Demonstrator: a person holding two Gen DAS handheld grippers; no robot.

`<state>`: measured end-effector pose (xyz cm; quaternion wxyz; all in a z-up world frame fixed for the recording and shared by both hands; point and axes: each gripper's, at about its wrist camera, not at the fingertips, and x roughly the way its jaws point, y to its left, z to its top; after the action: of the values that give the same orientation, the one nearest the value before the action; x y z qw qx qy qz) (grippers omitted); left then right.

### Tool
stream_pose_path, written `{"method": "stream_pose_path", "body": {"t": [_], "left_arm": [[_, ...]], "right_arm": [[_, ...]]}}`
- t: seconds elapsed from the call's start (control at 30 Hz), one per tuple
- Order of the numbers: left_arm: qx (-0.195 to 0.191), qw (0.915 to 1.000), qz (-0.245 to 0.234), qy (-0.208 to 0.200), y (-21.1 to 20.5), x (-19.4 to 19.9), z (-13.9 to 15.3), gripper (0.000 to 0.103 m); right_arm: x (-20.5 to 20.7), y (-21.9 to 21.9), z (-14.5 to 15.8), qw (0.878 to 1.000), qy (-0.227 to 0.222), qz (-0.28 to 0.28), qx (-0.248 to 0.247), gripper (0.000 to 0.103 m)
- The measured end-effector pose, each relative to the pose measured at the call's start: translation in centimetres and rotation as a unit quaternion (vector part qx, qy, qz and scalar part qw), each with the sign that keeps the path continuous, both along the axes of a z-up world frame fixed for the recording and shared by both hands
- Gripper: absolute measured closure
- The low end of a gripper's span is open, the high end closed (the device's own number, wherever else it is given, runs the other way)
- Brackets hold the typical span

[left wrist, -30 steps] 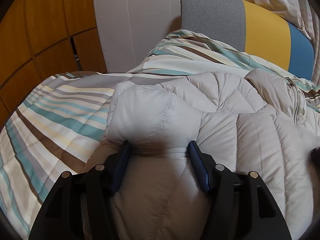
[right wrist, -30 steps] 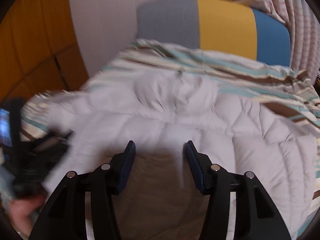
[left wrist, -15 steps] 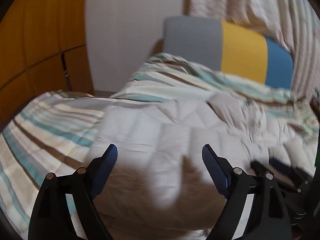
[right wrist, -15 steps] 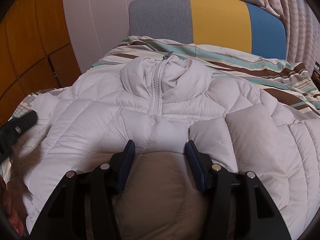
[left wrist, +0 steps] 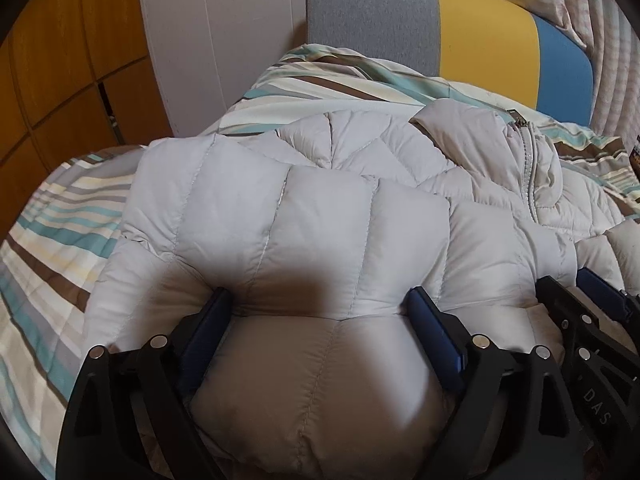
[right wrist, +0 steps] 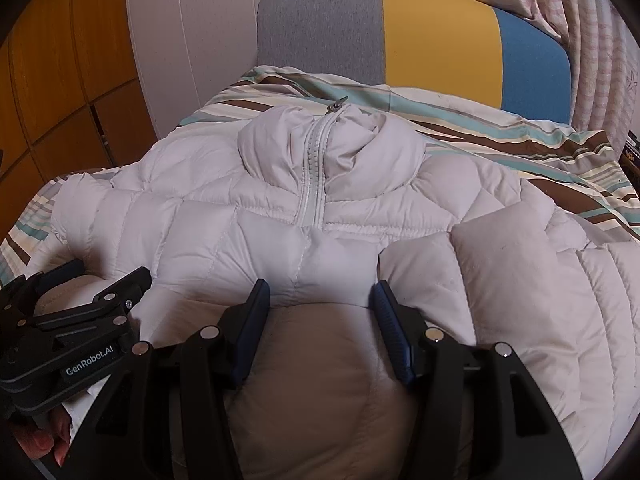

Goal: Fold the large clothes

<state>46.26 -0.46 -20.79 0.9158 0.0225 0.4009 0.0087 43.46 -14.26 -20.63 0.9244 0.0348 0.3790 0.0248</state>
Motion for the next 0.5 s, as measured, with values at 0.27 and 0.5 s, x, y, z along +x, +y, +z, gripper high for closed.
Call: {"method": "stream_pose_path", "body": {"t": [0.27,0.5], "left_arm": [[0.024,0.9982,0.027,-0.047,1.1,-4.3,3.8,0.003],[-0.087,0.9543,0.086,-0.273,5.7,-9.8,10.5,0.003]], "right_arm": [[-2.5,-1.5,1.8,0.999,-0.016,0.024,0.044,0.023],[-8.1,-3.9,4.9,0.997,-0.018,-0.020,0.071,0.023]]}}
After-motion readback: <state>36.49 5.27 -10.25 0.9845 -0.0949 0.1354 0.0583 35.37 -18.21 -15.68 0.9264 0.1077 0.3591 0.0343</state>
